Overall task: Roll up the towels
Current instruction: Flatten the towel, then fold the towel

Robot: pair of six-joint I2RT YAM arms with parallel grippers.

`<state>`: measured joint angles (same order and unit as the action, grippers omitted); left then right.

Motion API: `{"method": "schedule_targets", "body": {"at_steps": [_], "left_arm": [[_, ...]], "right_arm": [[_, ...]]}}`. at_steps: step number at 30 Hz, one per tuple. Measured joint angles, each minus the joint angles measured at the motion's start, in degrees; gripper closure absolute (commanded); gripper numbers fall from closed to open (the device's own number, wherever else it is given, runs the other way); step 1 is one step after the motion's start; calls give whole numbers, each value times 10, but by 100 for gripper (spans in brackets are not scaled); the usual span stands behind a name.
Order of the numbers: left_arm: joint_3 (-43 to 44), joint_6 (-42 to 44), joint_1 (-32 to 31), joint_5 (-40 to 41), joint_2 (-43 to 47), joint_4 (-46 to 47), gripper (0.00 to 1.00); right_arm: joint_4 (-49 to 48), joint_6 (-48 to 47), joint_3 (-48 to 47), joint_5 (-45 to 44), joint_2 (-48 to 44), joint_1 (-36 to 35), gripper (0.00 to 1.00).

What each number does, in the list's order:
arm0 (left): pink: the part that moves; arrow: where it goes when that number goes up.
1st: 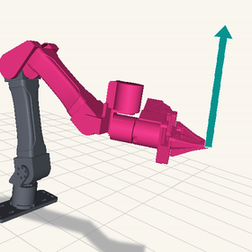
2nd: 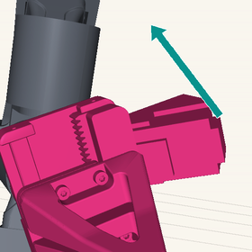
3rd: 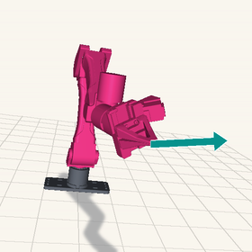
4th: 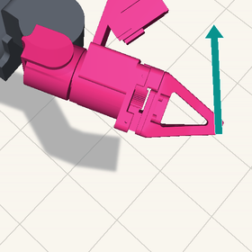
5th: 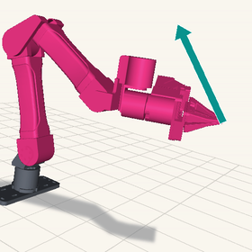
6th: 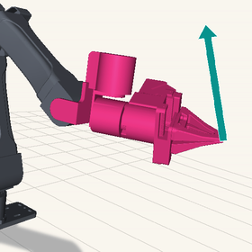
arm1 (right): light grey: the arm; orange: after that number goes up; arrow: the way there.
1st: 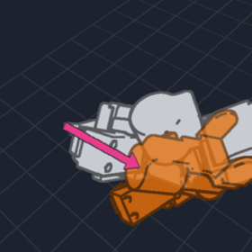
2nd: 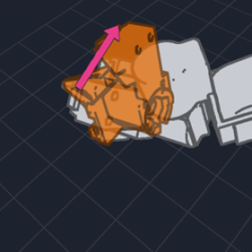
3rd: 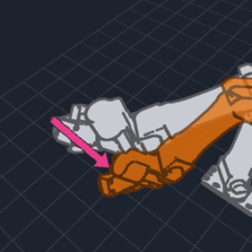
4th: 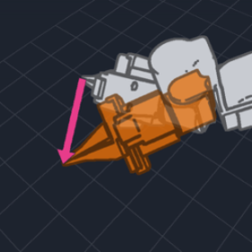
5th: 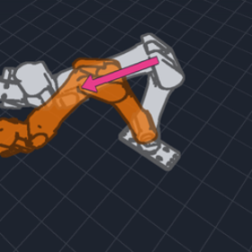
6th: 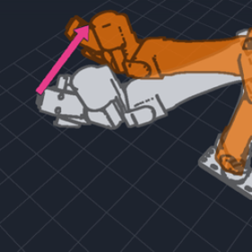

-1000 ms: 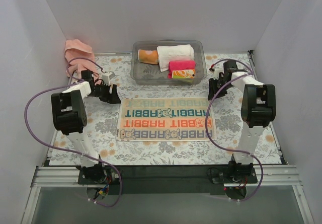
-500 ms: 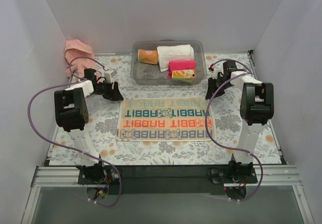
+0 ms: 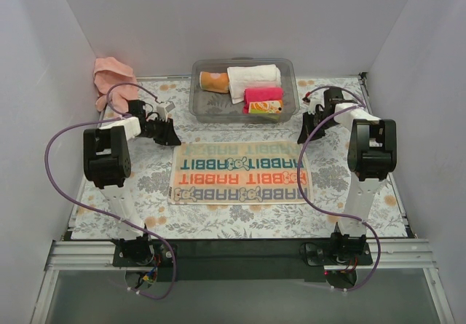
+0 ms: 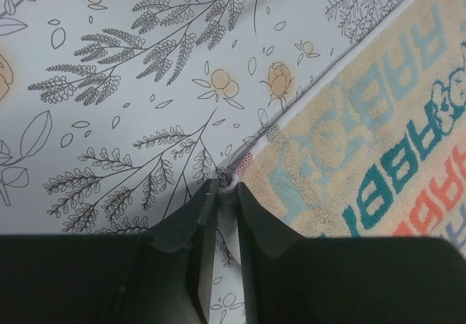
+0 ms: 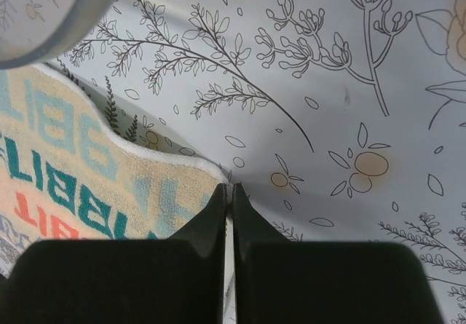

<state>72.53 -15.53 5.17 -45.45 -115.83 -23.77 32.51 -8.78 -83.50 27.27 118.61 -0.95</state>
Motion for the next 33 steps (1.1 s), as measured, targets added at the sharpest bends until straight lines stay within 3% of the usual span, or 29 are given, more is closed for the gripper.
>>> {"method": "schedule_targets", "body": {"at_steps": [4, 20, 27, 33], "left_arm": [[0, -4, 0, 0, 0, 0, 100], [27, 10, -2, -21, 22, -10, 100], [3, 112, -2, -40, 99, -82, 100], [-76, 275, -2, -48, 219, -176, 100]], "right_arm": [[2, 0, -1, 5, 0, 9, 99], [29, -11, -63, 59, -14, 49, 99], [74, -79, -21, 67, -90, 51, 99], [115, -156, 44, 63, -169, 53, 99]]}}
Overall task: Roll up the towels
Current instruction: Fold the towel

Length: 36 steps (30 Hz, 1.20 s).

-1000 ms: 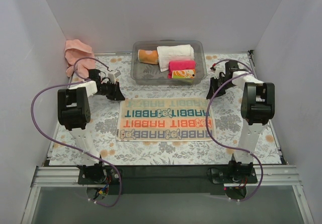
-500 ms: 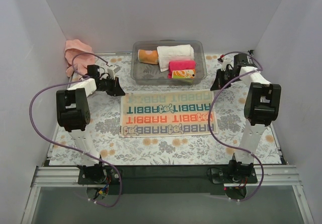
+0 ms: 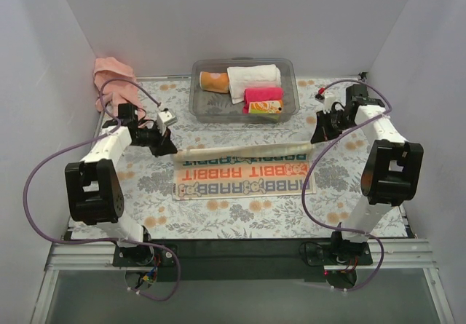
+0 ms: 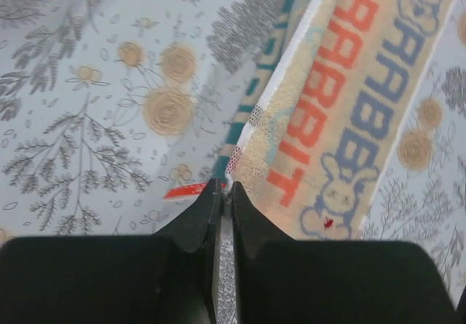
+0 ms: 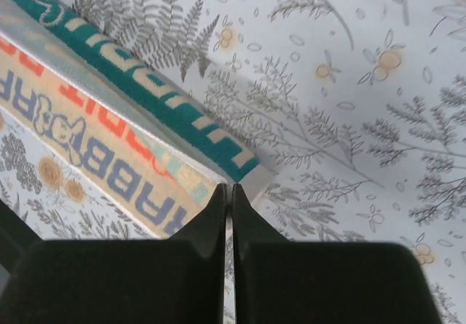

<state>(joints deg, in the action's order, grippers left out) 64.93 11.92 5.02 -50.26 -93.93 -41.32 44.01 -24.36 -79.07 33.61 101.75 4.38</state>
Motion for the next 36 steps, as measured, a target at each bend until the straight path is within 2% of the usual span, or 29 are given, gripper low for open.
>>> {"method": "schedule_targets", "body": {"at_steps": [7, 11, 25, 36], "left_arm": [[-112, 189, -2, 10, 75, -87, 100], [-157, 244, -4, 28, 84, -99, 100], [-171, 264, -16, 62, 55, -82, 100], [-158, 303, -18, 71, 119, -139, 100]], "right_arm": [[33, -89, 92, -21, -36, 0, 99], [45, -123, 146, -31, -35, -1, 99], [52, -149, 170, -41, -16, -12, 99], [76, -164, 161, -43, -53, -12, 99]]}}
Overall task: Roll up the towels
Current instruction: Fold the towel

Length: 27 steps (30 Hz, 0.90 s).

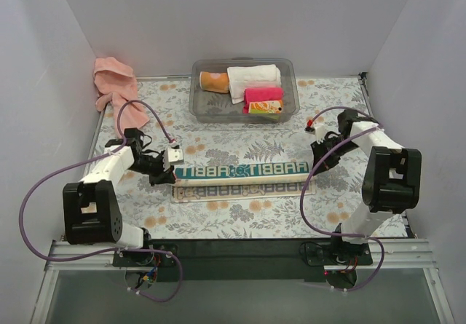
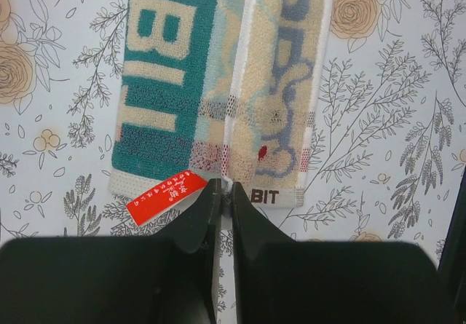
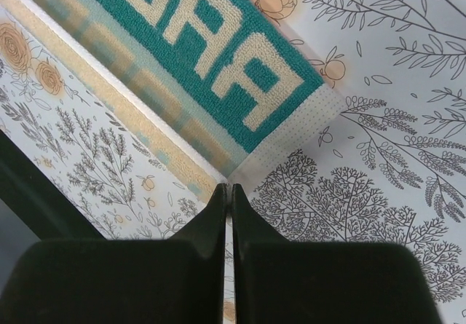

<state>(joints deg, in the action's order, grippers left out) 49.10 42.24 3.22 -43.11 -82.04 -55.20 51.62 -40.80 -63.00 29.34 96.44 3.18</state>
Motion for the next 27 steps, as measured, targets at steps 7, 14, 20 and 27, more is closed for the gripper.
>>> {"method": "schedule_targets", "body": {"at_steps": [7, 14, 20, 27], "left_arm": [[-2, 20, -2, 7, 1, -28, 100], [-36, 20, -11, 23, -4, -20, 100], [-39, 18, -12, 33, -13, -11, 100], [-26, 11, -12, 32, -14, -18, 100]], "right_arm": [[9, -7, 3, 1, 1, -3, 99], [9, -15, 21, 1, 16, -5, 99], [9, -17, 37, -5, 16, -12, 99], [11, -16, 31, -7, 16, -12, 99]]}}
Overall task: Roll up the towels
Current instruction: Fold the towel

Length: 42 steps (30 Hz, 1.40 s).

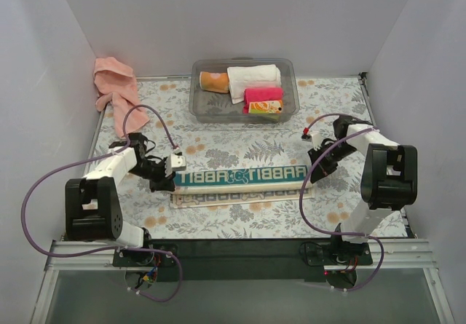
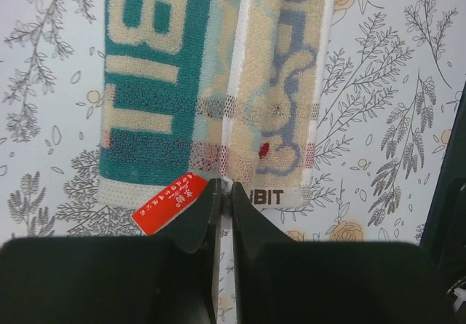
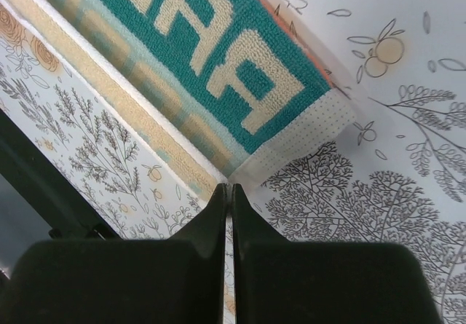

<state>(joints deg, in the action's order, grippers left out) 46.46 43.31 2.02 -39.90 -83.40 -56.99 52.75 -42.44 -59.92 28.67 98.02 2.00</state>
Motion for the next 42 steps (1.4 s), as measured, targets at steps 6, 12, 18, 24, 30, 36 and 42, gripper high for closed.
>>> {"method": "schedule_targets", "body": {"at_steps": [6, 12, 18, 24, 30, 36, 42], "left_arm": [[38, 14, 0, -5, 5, -31, 100], [35, 45, -1, -5, 25, -63, 100], [-5, 53, -15, 5, 27, -63, 97], [-19, 54, -44, 29, 29, -59, 62], [-13, 64, -44, 33, 71, -89, 63], [32, 53, -44, 14, 77, -107, 71], [64, 23, -44, -6, 52, -91, 73]], "right_arm": [[14, -5, -26, 0, -16, 0, 99], [25, -16, -22, 0, -25, -2, 99], [25, -17, -10, -3, -16, -5, 99], [21, -15, -9, -23, 1, -10, 54], [28, -19, -19, -33, -12, -9, 53], [38, -13, -84, -22, -28, -9, 60], [43, -10, -115, -12, -27, -9, 59]]}}
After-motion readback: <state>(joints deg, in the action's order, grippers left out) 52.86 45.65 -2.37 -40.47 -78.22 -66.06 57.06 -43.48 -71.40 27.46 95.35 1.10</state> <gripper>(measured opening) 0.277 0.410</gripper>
